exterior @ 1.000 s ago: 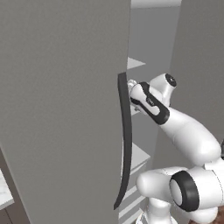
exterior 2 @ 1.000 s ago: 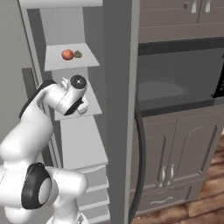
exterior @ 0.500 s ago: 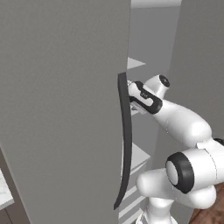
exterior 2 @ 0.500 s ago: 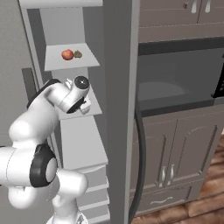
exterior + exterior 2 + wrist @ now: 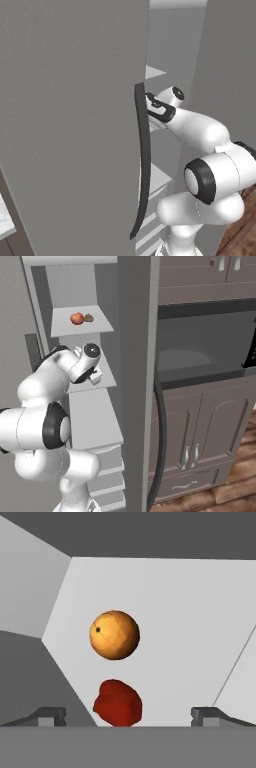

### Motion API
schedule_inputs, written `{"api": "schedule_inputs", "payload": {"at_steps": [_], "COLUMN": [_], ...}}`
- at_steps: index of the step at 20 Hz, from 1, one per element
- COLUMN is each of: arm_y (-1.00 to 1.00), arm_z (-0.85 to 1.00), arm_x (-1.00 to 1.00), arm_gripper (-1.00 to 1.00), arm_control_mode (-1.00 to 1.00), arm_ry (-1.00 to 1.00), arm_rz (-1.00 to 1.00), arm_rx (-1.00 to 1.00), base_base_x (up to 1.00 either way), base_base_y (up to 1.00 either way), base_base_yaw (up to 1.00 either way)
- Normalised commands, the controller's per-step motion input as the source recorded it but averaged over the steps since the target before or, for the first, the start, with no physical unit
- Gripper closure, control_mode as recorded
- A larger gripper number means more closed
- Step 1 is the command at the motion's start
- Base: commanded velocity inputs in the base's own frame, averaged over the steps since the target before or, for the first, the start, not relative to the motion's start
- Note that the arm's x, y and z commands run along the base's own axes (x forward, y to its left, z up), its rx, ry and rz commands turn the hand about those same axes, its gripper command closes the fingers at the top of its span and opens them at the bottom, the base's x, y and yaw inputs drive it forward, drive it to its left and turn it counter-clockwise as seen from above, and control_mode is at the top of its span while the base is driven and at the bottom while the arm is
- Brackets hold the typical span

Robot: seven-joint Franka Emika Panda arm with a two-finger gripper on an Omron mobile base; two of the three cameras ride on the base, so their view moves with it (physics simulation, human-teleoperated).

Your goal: Take the bell pepper and orange from the second highest rack and move them to the highest rack where the peach and garlic are located, to maximize freezer space. Close the freezer door after rearranging.

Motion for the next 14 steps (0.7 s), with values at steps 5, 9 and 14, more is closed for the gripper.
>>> {"api": "schedule_inputs", "payload": {"at_steps": [5,9,14], "arm_y": [0.18,0.09,0.13], "arm_z": [-0.13,-0.16,-0.19], "arm_x": [0.27,0.34,0.40], "arm_gripper": [-1.00,-1.00,-1.00], "arm_control_mode": [-1.00,-1.00,-1.00], "arm_ry": [0.00,0.00,0.00], "arm_rz": [0.00,0.00,0.00], "arm_rx": [0.00,0.00,0.00], "base_base_x": [0.00,0.00,0.00], "base_base_y": [0.00,0.00,0.00], "base_base_yaw": [0.00,0.00,0.00]}}
